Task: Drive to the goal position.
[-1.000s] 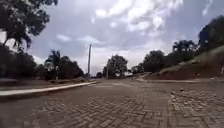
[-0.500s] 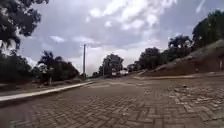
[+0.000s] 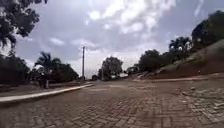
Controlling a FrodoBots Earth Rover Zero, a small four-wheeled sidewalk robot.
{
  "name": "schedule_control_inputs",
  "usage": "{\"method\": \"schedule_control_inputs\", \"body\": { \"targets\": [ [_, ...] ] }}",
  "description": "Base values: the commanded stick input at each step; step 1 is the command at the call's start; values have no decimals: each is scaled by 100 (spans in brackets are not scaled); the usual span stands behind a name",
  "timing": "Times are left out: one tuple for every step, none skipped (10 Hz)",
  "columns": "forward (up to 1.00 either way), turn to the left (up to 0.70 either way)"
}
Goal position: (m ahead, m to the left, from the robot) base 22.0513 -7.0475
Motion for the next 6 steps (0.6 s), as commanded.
{"method": "schedule_control_inputs", "body": {
  "targets": [
    [70,0],
    [70,0],
    [70,0],
    [70,0],
    [70,0],
    [70,0]
  ]
}}
